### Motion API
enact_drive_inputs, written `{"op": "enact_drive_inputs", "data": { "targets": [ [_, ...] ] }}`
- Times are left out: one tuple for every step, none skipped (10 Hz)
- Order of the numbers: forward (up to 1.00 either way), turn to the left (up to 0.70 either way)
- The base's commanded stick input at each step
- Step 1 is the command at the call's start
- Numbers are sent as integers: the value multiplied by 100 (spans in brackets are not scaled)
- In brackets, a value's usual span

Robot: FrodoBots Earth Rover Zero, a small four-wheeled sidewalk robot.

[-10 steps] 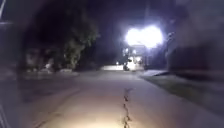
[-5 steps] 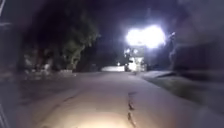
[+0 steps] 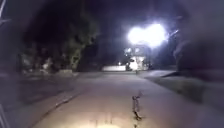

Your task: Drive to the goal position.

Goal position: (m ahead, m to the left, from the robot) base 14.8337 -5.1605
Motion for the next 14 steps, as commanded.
{"op": "enact_drive_inputs", "data": {
  "targets": [
    [70,0],
    [70,0],
    [70,0],
    [70,0],
    [70,0],
    [70,0],
    [70,0],
    [70,0],
    [70,0],
    [70,0],
    [70,-1],
    [70,-5],
    [70,-9],
    [70,-13]
  ]
}}
